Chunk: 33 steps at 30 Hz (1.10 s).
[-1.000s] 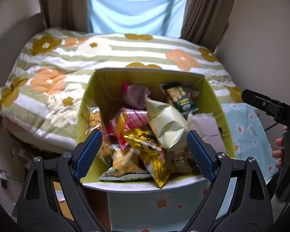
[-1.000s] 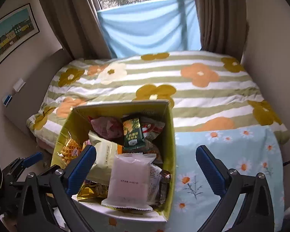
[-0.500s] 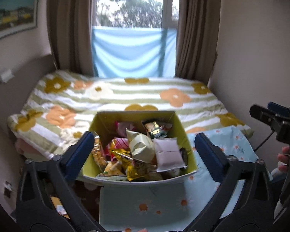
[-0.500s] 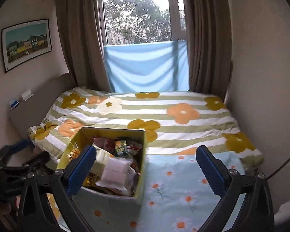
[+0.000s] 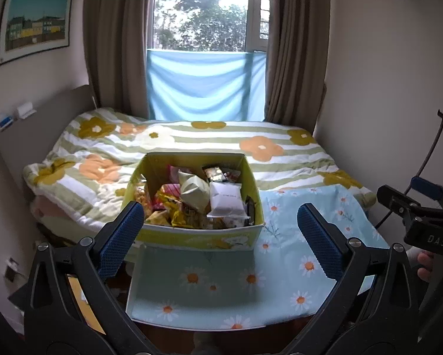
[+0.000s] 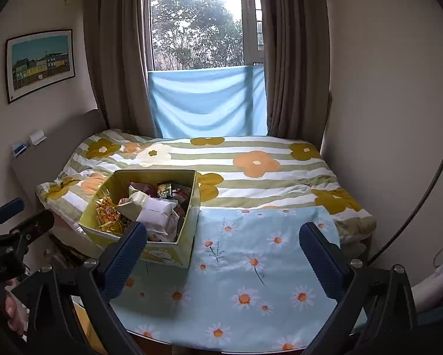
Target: Organize snacks
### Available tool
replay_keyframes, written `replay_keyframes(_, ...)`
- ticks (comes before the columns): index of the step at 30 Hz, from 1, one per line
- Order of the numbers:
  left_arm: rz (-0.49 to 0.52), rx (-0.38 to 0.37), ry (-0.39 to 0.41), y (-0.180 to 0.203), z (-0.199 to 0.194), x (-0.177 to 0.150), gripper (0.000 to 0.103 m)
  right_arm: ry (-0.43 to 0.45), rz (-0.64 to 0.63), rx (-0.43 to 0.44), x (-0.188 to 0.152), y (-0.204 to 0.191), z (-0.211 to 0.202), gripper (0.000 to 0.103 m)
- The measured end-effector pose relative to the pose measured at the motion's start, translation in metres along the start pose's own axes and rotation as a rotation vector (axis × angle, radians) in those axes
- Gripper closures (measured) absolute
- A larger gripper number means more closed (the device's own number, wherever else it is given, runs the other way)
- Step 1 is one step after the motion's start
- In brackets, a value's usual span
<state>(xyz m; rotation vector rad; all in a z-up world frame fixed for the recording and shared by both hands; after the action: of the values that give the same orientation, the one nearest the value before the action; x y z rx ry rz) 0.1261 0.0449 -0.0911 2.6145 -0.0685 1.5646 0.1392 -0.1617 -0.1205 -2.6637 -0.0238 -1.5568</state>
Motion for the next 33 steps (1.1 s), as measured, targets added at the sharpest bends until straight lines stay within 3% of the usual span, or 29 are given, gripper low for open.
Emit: replay_keyframes(33, 0.022, 0.014, 0.028, 0.018, -0.01, -0.003, 0.0, 0.034, 0.034, -0.029, -0.006, 0.017, -0.019, 0.001)
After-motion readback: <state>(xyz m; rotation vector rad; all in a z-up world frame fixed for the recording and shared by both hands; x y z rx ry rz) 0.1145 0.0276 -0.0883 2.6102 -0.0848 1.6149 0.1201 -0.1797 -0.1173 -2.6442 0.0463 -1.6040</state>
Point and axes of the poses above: each gripper's, at about its wrist camera, not at the fingertips, and z roughly the way its jaws point, y to its right, x to its top, the point moved 8 cm from there along z, roughly the way its jaws point, and after that the axes turned 4 degrees about y, right-handed, at the moved point
